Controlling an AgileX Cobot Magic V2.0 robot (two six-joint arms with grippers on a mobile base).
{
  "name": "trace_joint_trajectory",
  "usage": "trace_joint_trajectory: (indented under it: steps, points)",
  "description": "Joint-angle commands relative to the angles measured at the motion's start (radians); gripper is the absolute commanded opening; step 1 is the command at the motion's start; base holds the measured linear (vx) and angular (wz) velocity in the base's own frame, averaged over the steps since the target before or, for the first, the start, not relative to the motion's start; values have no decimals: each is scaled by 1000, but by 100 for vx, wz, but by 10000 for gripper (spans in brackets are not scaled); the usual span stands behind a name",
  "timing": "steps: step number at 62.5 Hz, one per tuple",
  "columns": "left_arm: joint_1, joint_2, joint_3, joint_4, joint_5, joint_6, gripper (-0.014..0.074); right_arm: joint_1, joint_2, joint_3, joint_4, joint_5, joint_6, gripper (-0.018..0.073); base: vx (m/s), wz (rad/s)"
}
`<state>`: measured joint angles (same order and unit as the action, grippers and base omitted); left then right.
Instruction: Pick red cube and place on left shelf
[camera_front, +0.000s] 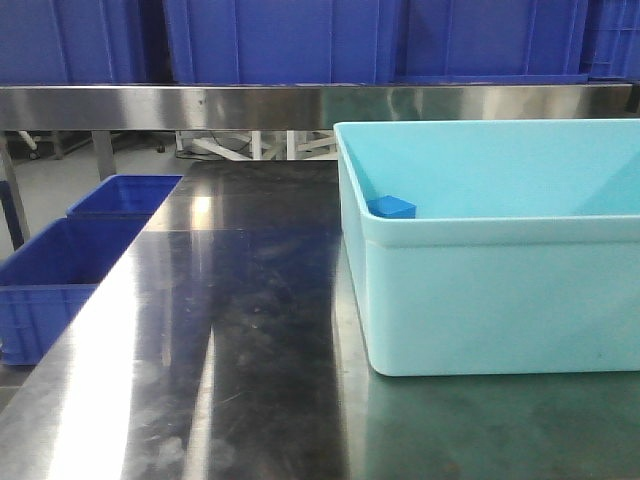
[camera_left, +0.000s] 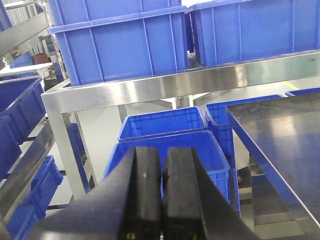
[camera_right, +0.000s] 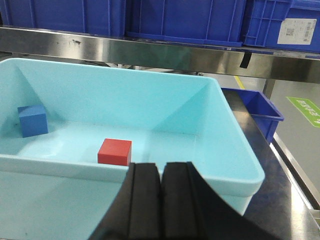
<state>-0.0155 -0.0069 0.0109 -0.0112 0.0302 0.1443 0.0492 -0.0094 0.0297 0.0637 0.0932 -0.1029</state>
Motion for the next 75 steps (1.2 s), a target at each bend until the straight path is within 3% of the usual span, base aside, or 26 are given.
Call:
trace_joint_trajectory:
  steps: [1, 75]
  points:
    - [-5, 7, 22, -5, -91, 1, 106, -7, -19, -25, -9, -88, -4, 57, 0, 0]
    - [-5, 7, 22, -5, -91, 1, 106, -7, -19, -26, -9, -120, -4, 57, 0, 0]
